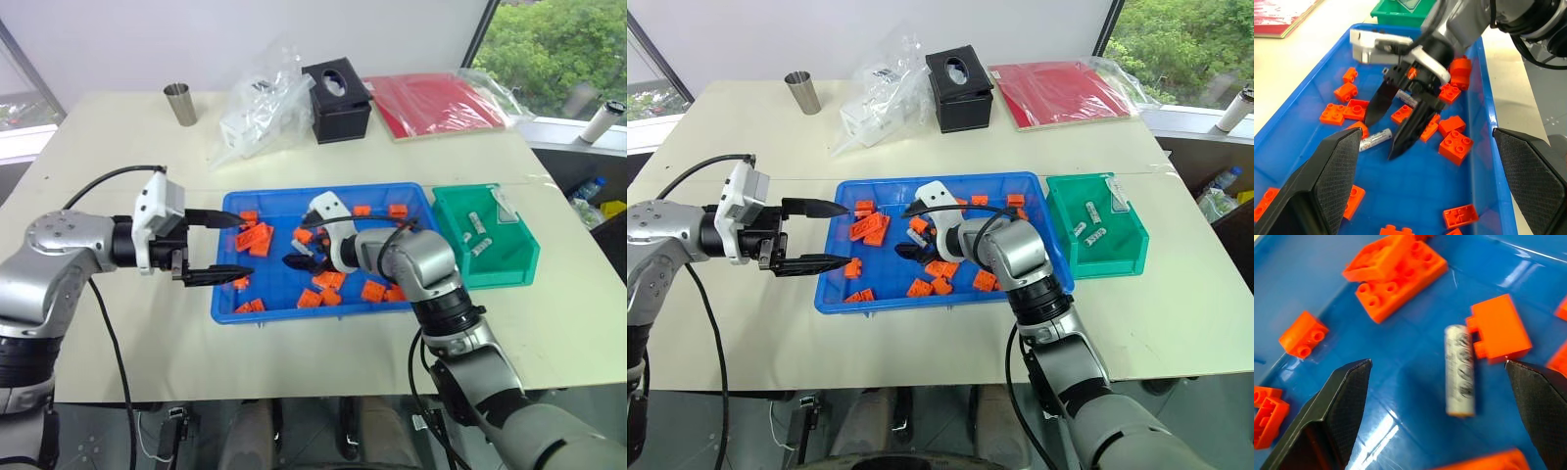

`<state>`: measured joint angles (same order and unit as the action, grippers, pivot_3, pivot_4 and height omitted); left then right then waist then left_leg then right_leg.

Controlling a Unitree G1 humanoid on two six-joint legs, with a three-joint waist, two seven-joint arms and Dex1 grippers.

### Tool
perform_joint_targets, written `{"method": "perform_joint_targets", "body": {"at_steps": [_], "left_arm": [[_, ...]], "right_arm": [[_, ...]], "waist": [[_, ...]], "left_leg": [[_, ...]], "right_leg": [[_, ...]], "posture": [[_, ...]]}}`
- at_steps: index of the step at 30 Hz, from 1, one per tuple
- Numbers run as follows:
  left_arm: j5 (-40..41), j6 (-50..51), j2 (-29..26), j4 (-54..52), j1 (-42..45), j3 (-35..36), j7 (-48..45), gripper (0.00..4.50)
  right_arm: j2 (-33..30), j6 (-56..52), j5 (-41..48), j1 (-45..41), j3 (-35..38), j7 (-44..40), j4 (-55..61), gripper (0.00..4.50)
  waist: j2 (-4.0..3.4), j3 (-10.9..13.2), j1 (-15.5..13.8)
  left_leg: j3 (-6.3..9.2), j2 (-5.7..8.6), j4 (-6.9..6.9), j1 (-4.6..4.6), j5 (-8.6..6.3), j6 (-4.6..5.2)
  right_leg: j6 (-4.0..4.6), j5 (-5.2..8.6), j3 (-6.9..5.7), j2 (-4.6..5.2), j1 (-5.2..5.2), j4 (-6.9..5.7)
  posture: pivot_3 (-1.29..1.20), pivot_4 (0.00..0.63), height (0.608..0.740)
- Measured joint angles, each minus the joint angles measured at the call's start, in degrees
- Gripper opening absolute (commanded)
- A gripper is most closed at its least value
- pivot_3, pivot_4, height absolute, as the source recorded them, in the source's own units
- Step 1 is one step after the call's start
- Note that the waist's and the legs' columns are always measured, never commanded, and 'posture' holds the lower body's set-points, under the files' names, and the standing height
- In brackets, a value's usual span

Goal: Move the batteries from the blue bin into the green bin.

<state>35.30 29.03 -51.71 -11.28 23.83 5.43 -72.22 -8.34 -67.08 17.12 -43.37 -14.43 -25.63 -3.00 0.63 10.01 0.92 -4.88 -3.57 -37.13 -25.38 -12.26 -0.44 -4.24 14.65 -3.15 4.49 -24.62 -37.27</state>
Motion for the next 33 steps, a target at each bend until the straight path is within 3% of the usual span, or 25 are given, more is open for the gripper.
{"method": "perform_joint_targets", "body": {"at_steps": [6,11,14,19,22,25,29,33], "left_arm": [[-0.3,-0.5,0.1,1.3,1.3,-0.1,-0.2,4.5],[-0.9,-0.8,0.7,2.3,2.1,-0.4,-0.4,4.5],[-1.0,-0.8,1.2,2.4,2.6,-0.8,-0.7,4.5],[-1.1,-1.1,2.3,3.0,2.8,-1.8,-1.0,4.5],[-1.4,-1.3,2.9,4.0,3.0,-2.0,-1.0,4.5],[-1.7,-1.9,4.2,4.4,4.8,-3.2,-1.3,4.5],[-2.6,-2.4,4.7,6.9,5.5,-3.7,-1.6,4.5],[-2.8,-2.5,5.4,6.9,6.3,-4.3,-1.7,4.5]], "right_arm": [[-0.2,-0.1,0.0,0.4,-0.3,-0.2,0.0,0.2],[-1.9,-1.4,0.9,0.3,1.1,-1.4,0.7,0.2],[-6.1,-4.3,2.9,-1.4,5.6,-2.4,3.5,0.2],[-22.3,-8.5,4.6,-7.7,17.9,-3.9,7.1,0.2],[-32.6,-9.2,4.6,-5.7,21.3,-5.7,7.5,0.2],[-37.2,-9.8,5.0,-1.1,22.5,-7.2,8.3,0.2],[-39.5,-10.0,4.4,5.7,24.5,-6.0,8.8,2.04],[-39.6,-7.3,3.6,7.1,23.8,-5.1,9.1,4.0]], "waist": [[-0.01,0.0,0.0],[-0.01,0.0,-0.1],[-0.04,0.0,-0.3],[-0.04,0.0,-0.6],[-0.03,0.0,-0.3],[-0.11,0.1,0.2],[-0.11,0.1,-0.3],[-0.11,0.1,-0.2]], "left_leg": [[0.0,0.0,0.0,0.0,0.0,0.0],[0.0,0.0,-0.01,-0.03,0.0,0.0],[-0.01,0.02,-0.03,-0.08,0.0,0.0],[0.01,0.07,0.03,-0.09,0.0,0.0],[-0.01,0.07,0.1,-0.06,-0.01,0.01],[0.0,-0.02,0.09,0.0,0.0,0.01],[-0.05,0.02,0.02,-0.06,0.0,0.01],[-0.06,0.02,0.0,-0.05,0.0,0.01]], "right_leg": [[0.0,0.0,0.0,0.0,-0.01,0.0],[0.0,0.0,0.0,0.0,-0.01,0.0],[0.0,0.0,0.0,0.04,-0.03,0.02],[0.0,0.0,-0.02,0.07,-0.03,0.09],[0.0,0.0,-0.02,0.06,-0.04,0.1],[0.02,0.01,0.02,-0.08,-0.07,0.03],[0.0,0.0,0.03,-0.01,-0.07,0.07],[0.0,0.0,0.04,0.01,-0.07,0.07]], "posture": [[0.0,0.15,0.736],[0.0,0.15,0.736],[0.0,0.15,0.736],[0.0,0.15,0.736],[0.0,0.15,0.736],[0.0,0.15,0.736],[0.0,0.15,0.736],[0.0,0.15,0.736]]}}
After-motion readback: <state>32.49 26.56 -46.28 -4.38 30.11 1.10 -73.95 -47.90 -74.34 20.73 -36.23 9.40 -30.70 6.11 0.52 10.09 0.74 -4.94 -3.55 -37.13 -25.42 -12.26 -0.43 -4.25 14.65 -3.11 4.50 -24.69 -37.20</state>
